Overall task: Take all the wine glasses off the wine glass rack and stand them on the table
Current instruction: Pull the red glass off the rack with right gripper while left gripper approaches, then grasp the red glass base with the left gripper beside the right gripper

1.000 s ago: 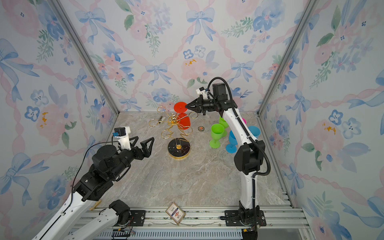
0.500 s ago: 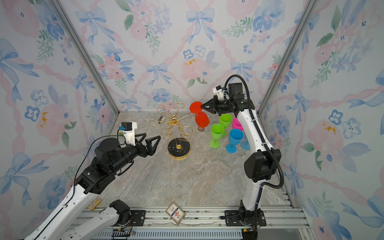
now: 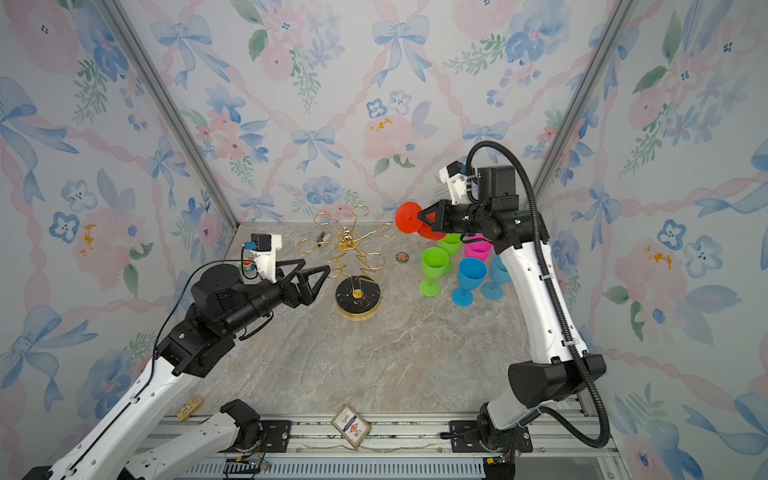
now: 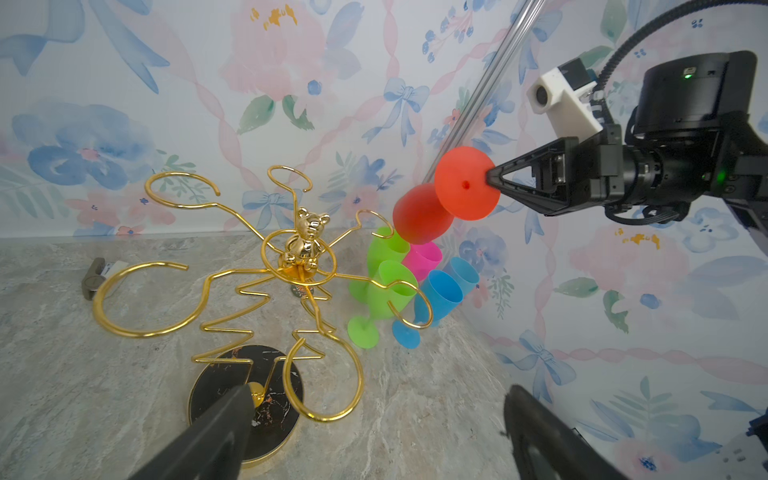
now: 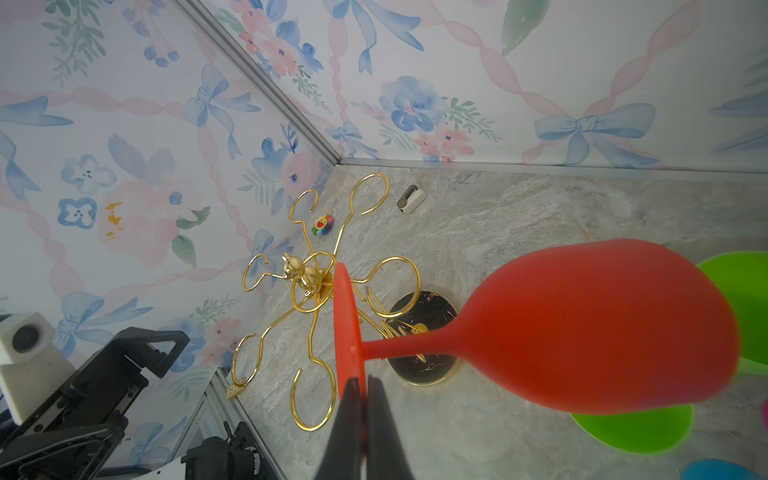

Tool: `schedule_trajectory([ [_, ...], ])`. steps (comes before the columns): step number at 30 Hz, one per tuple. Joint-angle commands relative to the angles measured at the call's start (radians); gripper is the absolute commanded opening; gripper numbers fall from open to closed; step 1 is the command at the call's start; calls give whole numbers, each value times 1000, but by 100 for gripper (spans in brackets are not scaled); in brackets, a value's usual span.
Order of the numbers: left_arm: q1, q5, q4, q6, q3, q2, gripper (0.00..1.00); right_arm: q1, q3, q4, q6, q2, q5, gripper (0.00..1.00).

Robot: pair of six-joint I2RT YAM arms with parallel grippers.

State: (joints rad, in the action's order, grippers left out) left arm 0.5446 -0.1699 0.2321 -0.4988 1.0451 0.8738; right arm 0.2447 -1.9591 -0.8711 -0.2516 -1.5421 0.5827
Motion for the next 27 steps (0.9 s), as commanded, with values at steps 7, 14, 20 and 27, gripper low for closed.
schedule_trajectory([
  [7, 8, -232, -185, -82, 52, 46, 95, 136, 216, 109, 170, 268, -175, 0],
  [14, 37, -452, -423, -185, 22, 106, 90, 221, 261, 100, 171, 327, -132, 0],
  [20, 67, -530, -519, -227, 37, 158, 86, 305, 305, 129, 141, 364, -110, 0],
  [27, 73, -565, -568, -281, 40, 201, 77, 352, 332, 154, 125, 403, -92, 0],
])
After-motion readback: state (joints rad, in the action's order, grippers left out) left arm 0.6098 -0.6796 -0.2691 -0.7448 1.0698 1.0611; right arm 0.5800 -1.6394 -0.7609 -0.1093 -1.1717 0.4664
